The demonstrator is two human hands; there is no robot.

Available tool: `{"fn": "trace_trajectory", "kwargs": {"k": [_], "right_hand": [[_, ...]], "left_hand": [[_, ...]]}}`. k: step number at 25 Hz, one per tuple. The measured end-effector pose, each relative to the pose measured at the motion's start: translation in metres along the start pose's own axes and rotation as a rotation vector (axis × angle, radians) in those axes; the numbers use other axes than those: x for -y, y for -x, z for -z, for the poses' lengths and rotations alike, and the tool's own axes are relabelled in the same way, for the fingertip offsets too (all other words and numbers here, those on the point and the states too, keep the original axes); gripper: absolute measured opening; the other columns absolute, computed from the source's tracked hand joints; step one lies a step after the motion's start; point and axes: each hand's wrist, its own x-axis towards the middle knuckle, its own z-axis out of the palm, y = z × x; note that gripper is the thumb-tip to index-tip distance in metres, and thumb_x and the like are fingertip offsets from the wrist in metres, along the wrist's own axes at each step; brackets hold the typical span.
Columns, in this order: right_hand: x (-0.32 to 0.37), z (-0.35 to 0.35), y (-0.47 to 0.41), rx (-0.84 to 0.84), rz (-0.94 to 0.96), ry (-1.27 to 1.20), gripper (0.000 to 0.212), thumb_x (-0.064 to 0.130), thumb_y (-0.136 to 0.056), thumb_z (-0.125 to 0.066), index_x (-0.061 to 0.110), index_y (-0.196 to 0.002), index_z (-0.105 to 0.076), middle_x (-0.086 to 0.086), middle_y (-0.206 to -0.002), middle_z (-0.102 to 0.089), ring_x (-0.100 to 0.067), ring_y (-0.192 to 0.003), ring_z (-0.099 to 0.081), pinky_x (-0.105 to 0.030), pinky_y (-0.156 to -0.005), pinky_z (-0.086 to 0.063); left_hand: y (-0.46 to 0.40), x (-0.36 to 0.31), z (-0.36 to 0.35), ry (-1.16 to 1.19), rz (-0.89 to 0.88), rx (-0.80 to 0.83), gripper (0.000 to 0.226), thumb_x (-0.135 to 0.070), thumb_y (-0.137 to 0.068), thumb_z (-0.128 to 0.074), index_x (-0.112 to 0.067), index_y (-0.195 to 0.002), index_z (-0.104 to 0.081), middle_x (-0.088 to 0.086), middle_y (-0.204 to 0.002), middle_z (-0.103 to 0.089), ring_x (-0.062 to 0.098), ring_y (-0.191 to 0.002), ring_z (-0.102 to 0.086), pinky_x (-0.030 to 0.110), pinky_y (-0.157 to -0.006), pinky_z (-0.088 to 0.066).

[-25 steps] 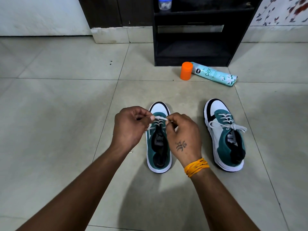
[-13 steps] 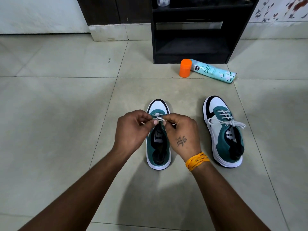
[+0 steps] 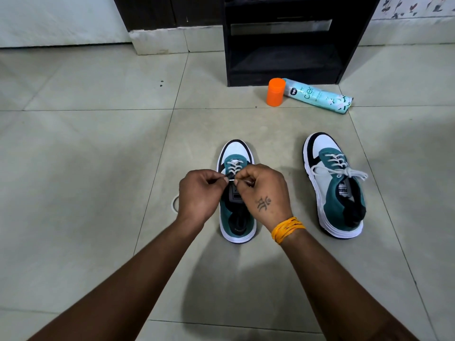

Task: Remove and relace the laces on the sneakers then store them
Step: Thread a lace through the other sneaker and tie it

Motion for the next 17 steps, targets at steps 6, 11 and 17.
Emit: {"fn": "trace_trajectory", "kwargs": {"k": [6, 11, 17], "right_hand": [[0.005, -0.009, -0.001, -0.020, 0.077, 0.090, 0.011, 0.023, -0.077, -0.066, 0.023, -0.084, -0.075, 0.002, -0.090, -0.070, -0.023, -0.081, -0.067, -0.039, -0.068, -0.056], [0.006, -0.013, 0.001, -0.037, 0.056, 0.113, 0.010, 0.021, -0.081, -0.071, 0.024, -0.087, -0.077, 0.002, -0.093, -0.065, -0.023, -0.085, -0.066, -0.037, -0.066, -0.054], [0.000, -0.014, 0.008, -0.078, 0.042, 0.007, 0.009, 0.021, -0.081, -0.074, 0.027, -0.087, -0.077, 0.005, -0.095, -0.061, -0.017, -0.085, -0.065, -0.037, -0.068, -0.055]], "left_hand": [[-0.004, 0.004, 0.002, 0.226, 0.175, 0.039, 0.009, -0.010, -0.090, -0.075, -0.011, -0.082, -0.079, 0.010, -0.079, -0.078, 0.025, -0.074, -0.075, 0.047, -0.081, -0.065], [-0.003, 0.005, 0.004, 0.249, 0.174, 0.065, 0.008, -0.012, -0.091, -0.075, -0.009, -0.084, -0.079, 0.013, -0.081, -0.078, 0.025, -0.076, -0.074, 0.043, -0.081, -0.064], [-0.005, 0.012, 0.007, 0.143, 0.038, 0.139, 0.013, -0.004, -0.093, -0.067, -0.011, -0.089, -0.077, 0.005, -0.077, -0.075, 0.016, -0.071, -0.071, 0.035, -0.074, -0.063]]}}
